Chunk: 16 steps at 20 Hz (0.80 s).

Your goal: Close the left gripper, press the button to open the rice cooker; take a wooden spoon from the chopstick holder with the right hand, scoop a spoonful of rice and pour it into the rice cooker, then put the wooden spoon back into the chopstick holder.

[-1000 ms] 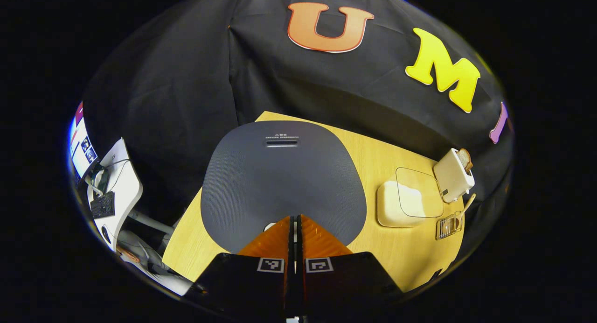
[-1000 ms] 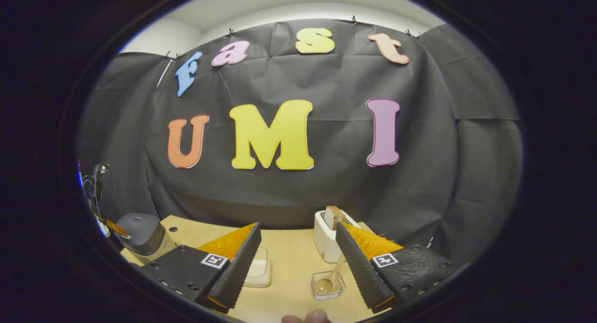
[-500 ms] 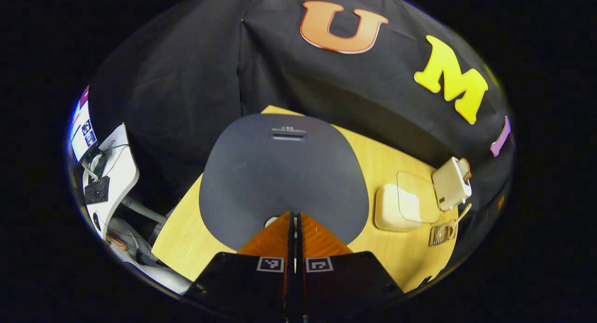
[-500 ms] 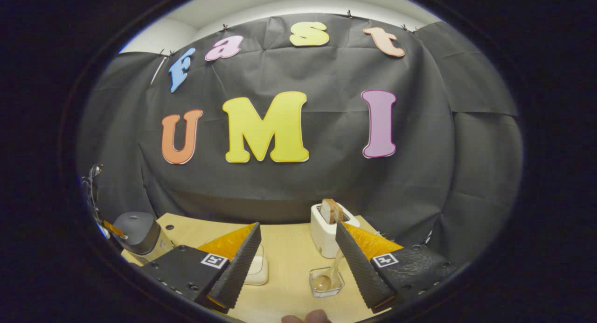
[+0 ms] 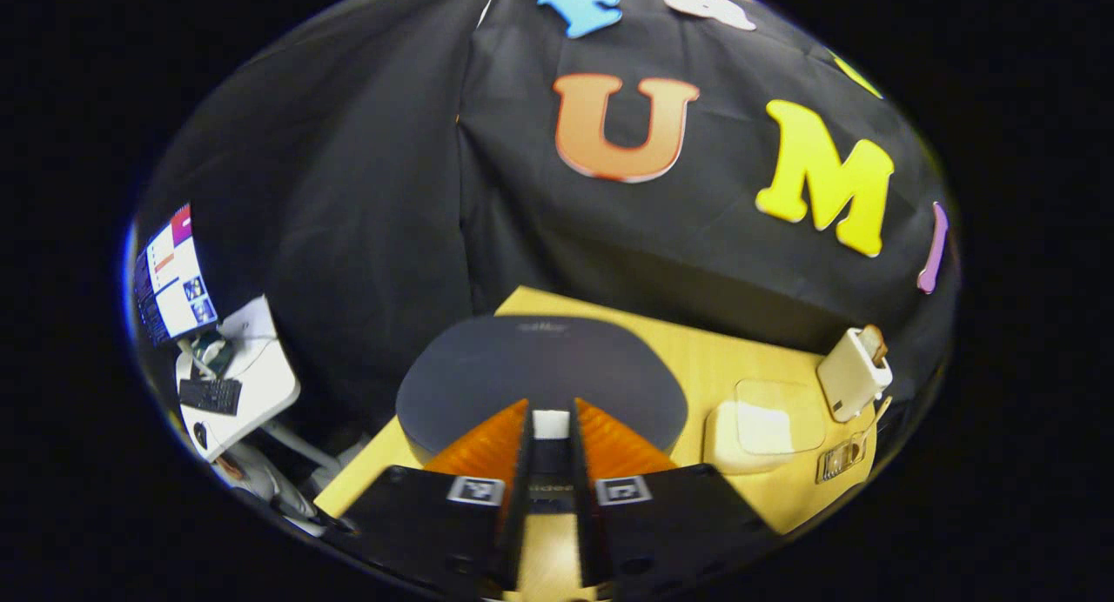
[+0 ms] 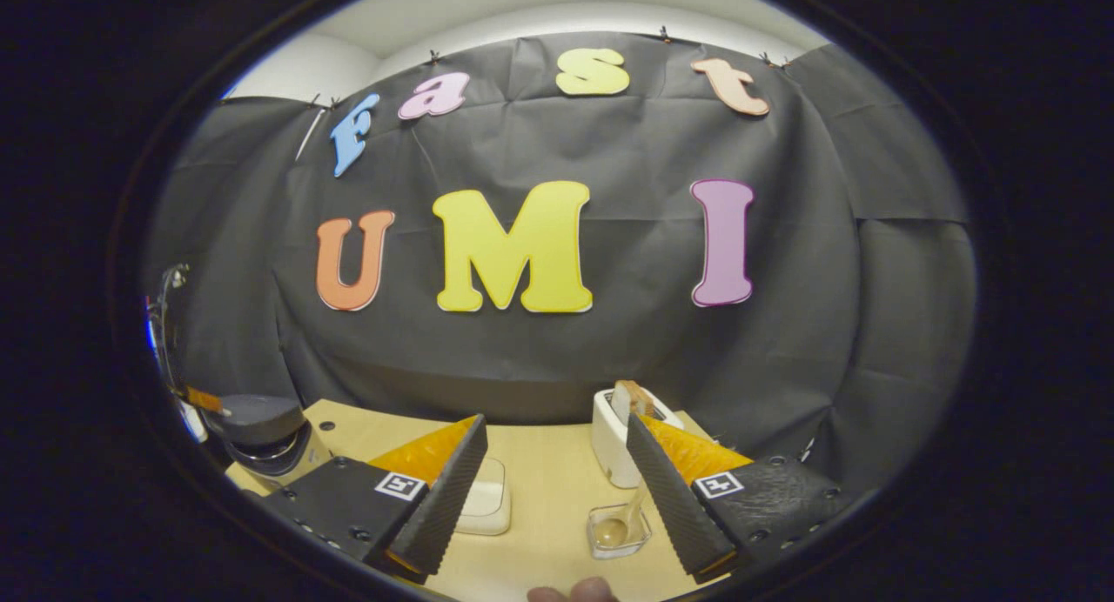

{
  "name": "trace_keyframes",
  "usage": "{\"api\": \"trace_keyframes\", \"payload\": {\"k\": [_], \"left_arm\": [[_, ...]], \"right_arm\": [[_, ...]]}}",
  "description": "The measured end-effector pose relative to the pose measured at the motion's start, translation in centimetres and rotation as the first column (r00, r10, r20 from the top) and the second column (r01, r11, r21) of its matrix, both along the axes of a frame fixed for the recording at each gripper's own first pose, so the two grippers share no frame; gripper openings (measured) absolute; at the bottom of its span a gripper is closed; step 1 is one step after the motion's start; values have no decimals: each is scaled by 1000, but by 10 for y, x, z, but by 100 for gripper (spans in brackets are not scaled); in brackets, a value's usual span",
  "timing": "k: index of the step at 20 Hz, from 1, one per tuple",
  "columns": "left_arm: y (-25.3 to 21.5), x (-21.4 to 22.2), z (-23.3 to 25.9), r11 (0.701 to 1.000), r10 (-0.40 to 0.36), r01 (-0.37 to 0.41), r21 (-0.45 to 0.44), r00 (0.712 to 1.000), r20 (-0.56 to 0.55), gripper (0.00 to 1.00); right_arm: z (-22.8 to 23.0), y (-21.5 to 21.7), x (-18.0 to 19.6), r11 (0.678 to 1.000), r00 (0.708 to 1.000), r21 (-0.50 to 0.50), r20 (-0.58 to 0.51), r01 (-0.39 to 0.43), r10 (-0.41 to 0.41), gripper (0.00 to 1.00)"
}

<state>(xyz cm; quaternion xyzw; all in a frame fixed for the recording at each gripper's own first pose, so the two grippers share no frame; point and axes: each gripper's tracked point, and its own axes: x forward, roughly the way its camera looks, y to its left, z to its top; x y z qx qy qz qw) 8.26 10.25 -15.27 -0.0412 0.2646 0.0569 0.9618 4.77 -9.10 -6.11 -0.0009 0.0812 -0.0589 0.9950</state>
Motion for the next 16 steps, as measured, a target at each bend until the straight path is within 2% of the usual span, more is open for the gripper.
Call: {"api": "trace_keyframes", "payload": {"k": [1,3,4,9,14,16], "left_arm": [[-6,3,20,1000,-17,17,18,999,50,51],[-3,5,44,996,1,-11,91,994,110,94],[-4,7,50,995,6,-19,100,991,131,99],[-17,-12,40,996,91,-90,-17,988,125,99],[-31,-23,57,998,65,-69,7,973,222,99],[-47,-23,65,999,23,-30,21,969,247,100]], "right_arm": [[1,-4,-1,1000,1000,-2,1,9,-9,96],[4,-8,-2,1000,1000,1,5,17,-17,96],[7,-12,-3,1000,1000,-1,11,23,-23,96],[0,-31,-3,1000,1000,-12,-4,25,-25,96],[-24,-51,-4,1000,996,-1,-81,24,-24,95],[-33,-61,-1,1000,994,7,-107,29,-28,96]]}}
